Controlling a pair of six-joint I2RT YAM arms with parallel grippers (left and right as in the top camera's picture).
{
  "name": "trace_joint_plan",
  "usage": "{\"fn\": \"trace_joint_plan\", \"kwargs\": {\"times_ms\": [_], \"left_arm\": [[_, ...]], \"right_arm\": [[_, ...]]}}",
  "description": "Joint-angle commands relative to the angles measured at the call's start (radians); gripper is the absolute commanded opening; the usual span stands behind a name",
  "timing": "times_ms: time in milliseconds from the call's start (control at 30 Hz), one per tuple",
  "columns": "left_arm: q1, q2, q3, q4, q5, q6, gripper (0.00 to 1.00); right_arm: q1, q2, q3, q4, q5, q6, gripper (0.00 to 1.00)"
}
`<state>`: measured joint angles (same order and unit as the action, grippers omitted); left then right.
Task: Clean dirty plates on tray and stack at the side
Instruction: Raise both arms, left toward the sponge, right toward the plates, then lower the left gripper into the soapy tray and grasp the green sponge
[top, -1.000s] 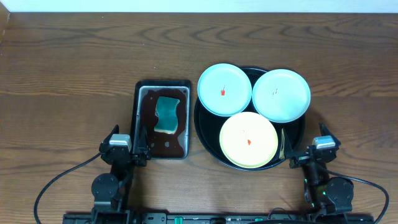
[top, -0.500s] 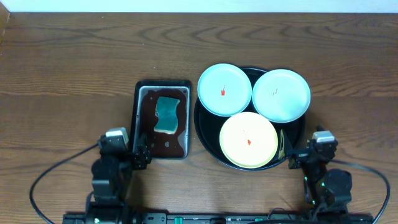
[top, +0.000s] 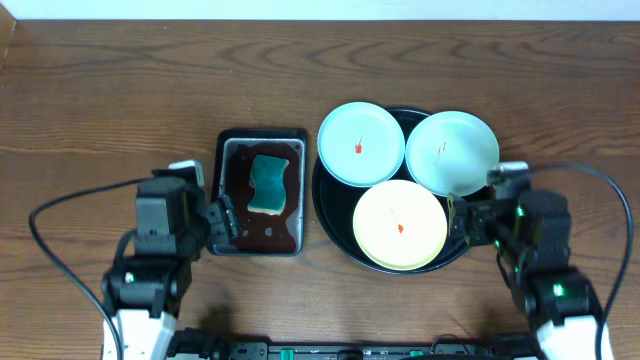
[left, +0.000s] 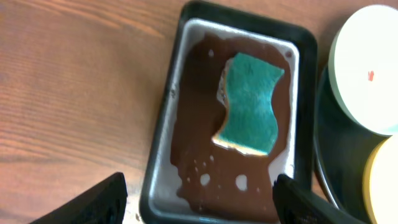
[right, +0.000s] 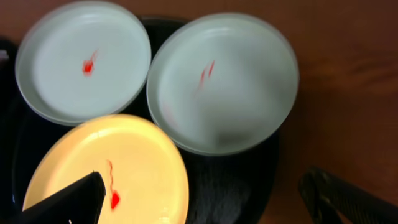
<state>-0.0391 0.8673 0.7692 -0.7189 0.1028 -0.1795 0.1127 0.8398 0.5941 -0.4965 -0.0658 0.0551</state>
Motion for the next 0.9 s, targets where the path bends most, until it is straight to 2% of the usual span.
{"fn": "trace_joint_plan", "kwargs": {"times_ms": [0, 200, 633, 867], "left_arm": [[0.006, 0.051, 0.070, -0.044, 0.028, -0.002, 0.76], [0.006, 0.071, 0.070, -0.028, 0.027, -0.002, 0.76], [0.006, 0.085, 0.070, 0.095, 0.027, -0.002, 0.75], [-0.049, 0.250, 0.070, 0.271, 0.016, 0.010, 0.74]], "right_arm": [[-0.006, 0.109, 0.091, -0.050, -0.021, -0.034, 0.99], [-0.006, 0.217, 0.124, -0.055, -0.065, -0.007, 0.99], [-0.006, 0.223, 0.124, -0.037, -0.135, 0.020, 0.99], [-0.006, 0.224, 0.124, -0.039, -0.135, 0.019, 0.99]]}}
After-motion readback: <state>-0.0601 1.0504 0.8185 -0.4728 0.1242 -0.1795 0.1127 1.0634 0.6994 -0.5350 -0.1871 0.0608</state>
